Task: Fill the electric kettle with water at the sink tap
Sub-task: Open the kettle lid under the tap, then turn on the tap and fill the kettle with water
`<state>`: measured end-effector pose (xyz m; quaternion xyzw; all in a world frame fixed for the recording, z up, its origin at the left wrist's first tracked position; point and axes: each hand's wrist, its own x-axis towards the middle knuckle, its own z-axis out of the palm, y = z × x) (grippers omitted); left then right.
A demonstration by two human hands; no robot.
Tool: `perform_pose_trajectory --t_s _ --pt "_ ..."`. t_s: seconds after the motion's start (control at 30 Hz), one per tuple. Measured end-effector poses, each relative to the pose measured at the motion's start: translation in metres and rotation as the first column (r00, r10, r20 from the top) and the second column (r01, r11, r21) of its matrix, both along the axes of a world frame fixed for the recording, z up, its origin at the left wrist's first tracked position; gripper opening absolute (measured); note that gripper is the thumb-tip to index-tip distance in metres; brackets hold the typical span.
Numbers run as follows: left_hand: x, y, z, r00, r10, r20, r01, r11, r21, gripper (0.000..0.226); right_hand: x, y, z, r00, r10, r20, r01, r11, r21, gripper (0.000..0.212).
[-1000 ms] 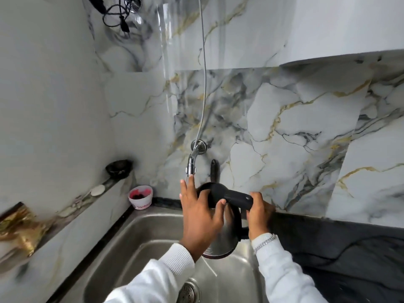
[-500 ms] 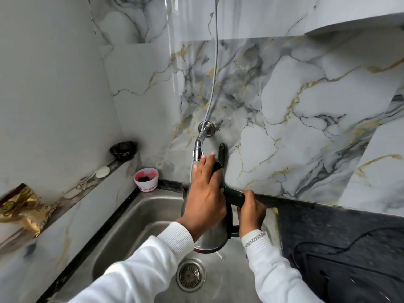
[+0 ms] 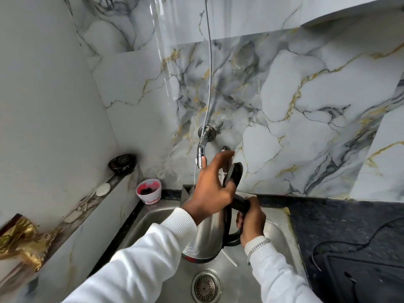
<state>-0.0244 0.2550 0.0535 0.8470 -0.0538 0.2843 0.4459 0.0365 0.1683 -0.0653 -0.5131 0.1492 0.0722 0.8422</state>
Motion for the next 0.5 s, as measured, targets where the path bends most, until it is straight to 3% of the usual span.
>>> perform_pose_trajectory --t_s 0.1,0.23,0.33,0.43,0.5 --pt "0.012 0.023 -0.003 0.998 0.064 0.005 -0.064 0.995 0.074 0.056 0.008 0.017 -0.006 1.000 0.001 -0.009 -0.001 1.000 0.030 0.027" --pt "0.031 0.061 -0.005 0.957 0.275 0.094 -0.268 0.960 -0.076 0.037 0.024 0.031 -0.014 1.000 0.006 -0.013 -0.006 0.998 0.062 0.026" --pt "0.059 0.101 -0.011 0.890 0.451 -0.070 -0.456 0.868 -0.200 0.032 0.037 0.040 -0.018 1.000 0.023 0.004 -0.024 0.999 0.030 0.029" --pt "0.088 0.134 -0.022 0.878 0.337 -0.339 -0.418 0.886 -0.199 0.028 0.050 0.049 -0.026 0.999 0.039 -0.029 -0.039 0.999 -0.005 0.031" --pt "0.099 0.141 -0.026 0.904 0.211 -0.371 -0.309 0.923 -0.230 0.027 0.054 0.054 -0.032 0.998 0.041 -0.052 -0.042 0.999 -0.009 0.031"
